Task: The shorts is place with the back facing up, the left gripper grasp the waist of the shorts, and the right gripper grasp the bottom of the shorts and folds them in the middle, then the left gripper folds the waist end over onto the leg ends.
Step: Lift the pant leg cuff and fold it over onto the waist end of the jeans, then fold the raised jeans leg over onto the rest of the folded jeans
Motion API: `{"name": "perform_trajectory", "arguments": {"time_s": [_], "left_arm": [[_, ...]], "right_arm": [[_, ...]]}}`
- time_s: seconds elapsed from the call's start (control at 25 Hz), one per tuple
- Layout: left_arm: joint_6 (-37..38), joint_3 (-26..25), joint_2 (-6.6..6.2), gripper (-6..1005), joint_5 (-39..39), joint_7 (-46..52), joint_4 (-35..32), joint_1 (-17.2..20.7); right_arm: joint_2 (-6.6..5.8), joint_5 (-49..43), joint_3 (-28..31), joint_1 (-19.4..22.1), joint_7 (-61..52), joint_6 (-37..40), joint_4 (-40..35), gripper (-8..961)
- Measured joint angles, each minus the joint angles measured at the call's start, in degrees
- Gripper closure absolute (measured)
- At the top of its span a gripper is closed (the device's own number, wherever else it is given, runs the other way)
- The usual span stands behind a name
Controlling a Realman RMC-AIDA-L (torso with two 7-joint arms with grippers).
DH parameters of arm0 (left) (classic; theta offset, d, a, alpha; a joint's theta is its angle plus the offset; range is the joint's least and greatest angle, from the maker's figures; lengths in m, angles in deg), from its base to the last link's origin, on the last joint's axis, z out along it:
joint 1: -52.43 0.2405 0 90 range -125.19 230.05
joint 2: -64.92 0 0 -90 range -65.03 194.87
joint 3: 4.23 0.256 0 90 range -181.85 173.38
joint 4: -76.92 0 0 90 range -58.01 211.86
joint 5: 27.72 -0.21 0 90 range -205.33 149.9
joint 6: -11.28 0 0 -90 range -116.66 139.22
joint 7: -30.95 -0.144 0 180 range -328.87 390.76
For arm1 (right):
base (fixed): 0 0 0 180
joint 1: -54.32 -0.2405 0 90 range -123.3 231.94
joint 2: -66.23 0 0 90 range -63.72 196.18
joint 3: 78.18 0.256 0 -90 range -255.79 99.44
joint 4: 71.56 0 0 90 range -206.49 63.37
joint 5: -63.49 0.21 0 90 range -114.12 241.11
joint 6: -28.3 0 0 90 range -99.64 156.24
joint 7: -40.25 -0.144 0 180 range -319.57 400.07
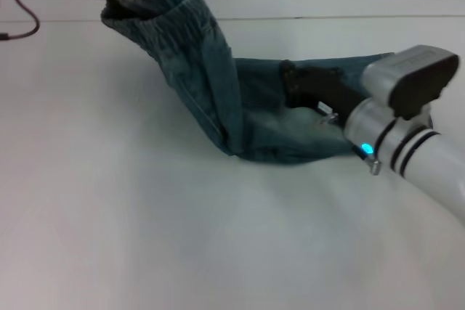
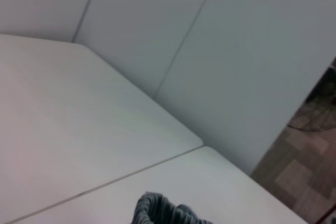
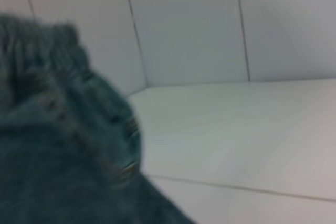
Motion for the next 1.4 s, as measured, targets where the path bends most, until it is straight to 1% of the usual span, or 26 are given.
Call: {"name": "perform_trajectory", "arguments": {"time_s": [0.32,0.4,0.44,0.48,0.52,0.68,0.88,1.04,1.12,1.28,1.4], "left_arm": [[1.4,0.2,0.37,964,0.3,2.0,-0.1,-3.8],[1.8,0.2,0.38,964,0.3,2.5,-0.1,-4.5],[2.1,0.2,0.39,964,0.3,2.6,-0.1,-4.8],[2.3,0.2,0.4,964,0.3,2.7,-0.1,-5.1],[2.5,0.2,0.4,963,0.4,2.7,-0.1,-5.3],[3.3,0.3,0.5,964,0.8,2.9,-0.1,-5.8],[3.4,0.4,0.65,965,1.0,2.9,-0.1,-5.7],[3.2,0.4,1.23,967,1.0,2.7,-0.1,-5.1],[2.8,0.6,1.57,976,1.0,2.5,-0.1,-4.9],[1.3,2.1,2.45,979,0.8,2.3,-0.1,-4.6],[-0.1,3.4,3.27,980,0.7,2.3,-0.1,-4.5]], "right_arm": [[0.14,-0.8,2.7,-7.1,4.9,-4.5,8.7,954],[0.15,-3.7,5.3,-8.0,5.0,-5.1,10.2,954],[0.15,-6.6,7.7,-8.2,5.1,-5.7,10.9,955],[0.16,-12.5,12.8,-8.3,5.2,-7.3,11.9,955],[0.16,-12.5,12.8,-8.3,5.2,-7.3,11.9,955],[0.17,-24.5,22.8,-8.3,5.4,-11.5,13.8,955],[0.17,-34.2,29.3,-8.4,5.0,-14.4,16.1,955],[0.16,-35.5,30.1,-8.2,4.9,-15.8,16.4,954],[0.14,-35.6,30.2,-7.4,4.9,-16.0,16.3,955],[-0.32,-35.6,30.6,-5.0,3.2,-15.8,14.6,955],[-0.75,-35.7,31.0,-3.0,0.1,-14.8,11.6,955]]}}
